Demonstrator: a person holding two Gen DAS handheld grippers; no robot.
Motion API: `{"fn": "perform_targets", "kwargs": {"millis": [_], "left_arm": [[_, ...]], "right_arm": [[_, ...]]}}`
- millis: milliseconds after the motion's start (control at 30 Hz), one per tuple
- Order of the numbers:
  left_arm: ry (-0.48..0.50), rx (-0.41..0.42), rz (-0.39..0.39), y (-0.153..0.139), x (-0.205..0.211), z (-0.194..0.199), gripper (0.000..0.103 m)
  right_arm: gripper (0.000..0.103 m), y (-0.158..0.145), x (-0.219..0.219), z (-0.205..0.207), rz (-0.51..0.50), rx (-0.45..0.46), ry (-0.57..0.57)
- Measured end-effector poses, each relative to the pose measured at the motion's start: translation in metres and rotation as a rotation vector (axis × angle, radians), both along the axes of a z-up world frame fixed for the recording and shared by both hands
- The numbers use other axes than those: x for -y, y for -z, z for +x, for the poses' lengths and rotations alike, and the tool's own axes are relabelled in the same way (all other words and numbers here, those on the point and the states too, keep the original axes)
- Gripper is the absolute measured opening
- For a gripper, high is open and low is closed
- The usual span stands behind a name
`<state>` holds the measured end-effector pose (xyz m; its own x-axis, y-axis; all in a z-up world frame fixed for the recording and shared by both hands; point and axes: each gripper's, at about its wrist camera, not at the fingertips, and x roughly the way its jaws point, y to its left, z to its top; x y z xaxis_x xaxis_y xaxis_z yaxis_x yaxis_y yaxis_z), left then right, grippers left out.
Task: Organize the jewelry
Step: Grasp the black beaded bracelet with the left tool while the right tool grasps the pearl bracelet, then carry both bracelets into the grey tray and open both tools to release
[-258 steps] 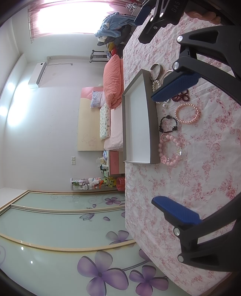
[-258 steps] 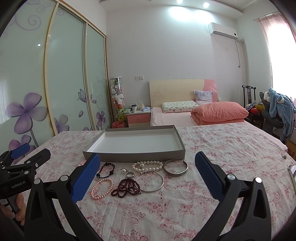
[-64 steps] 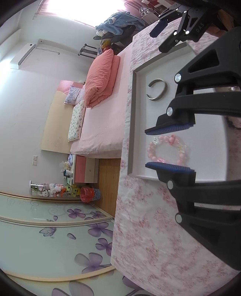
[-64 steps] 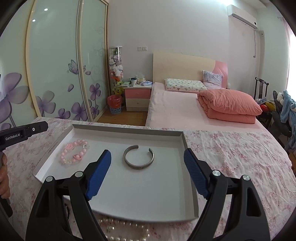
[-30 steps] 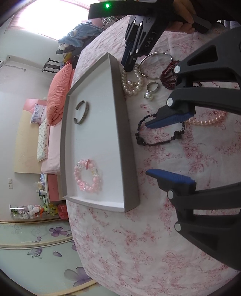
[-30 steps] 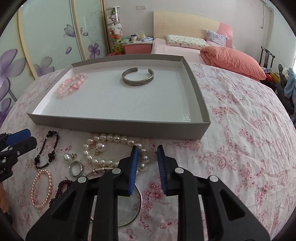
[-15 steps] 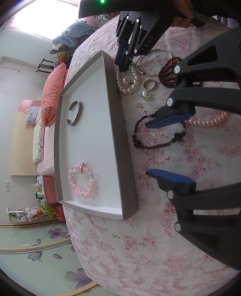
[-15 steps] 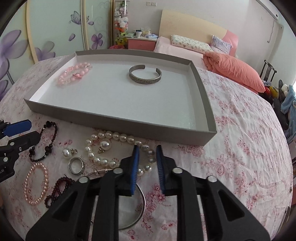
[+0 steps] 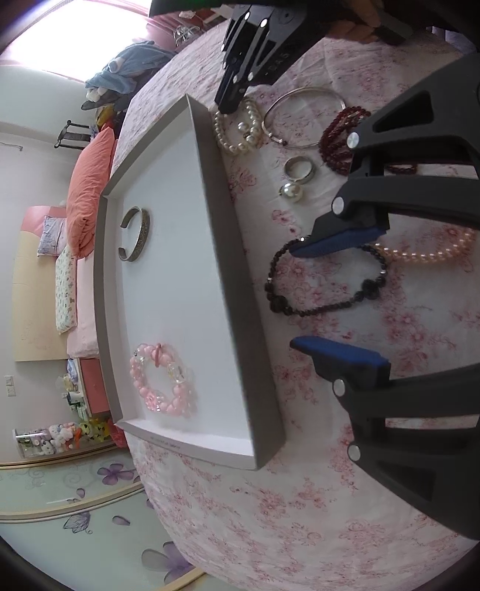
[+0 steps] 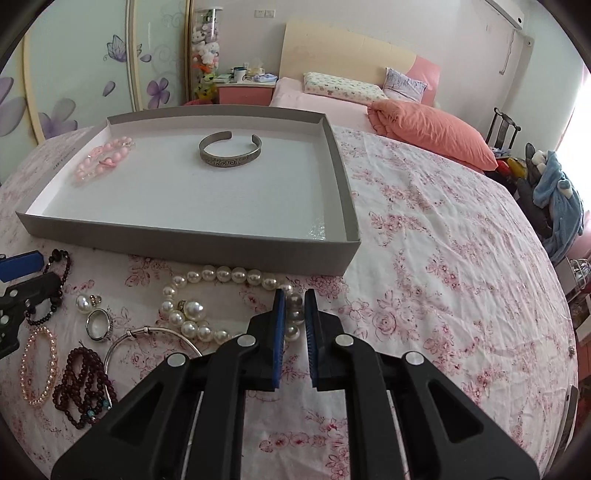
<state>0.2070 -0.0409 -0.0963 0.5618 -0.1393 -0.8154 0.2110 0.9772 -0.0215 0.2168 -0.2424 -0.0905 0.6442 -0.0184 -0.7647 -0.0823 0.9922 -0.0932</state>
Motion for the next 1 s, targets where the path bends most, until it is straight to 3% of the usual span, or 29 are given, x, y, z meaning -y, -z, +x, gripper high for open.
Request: {"fn": "perform_targets", "kwargs": {"millis": [200,767,1000], "left_arm": [[-0.007,0.016,0.038,0.0,0.007,0.003,0.007],[-0.097,0.035,0.071,0.0,-0.034,-0.006,0.007],[-0.099,0.041,0.058,0.001,-0.037,-0.01,0.007]], "right_arm": [[0.012,-0.001,0.005,0.001,0.02,-0.003,0.0],[0.01,-0.001,0.006,0.0,0.038,-0.003,-0.003],[0.01,-0.005,0.007,-0.003,0.094,0.01,-0.018]]}}
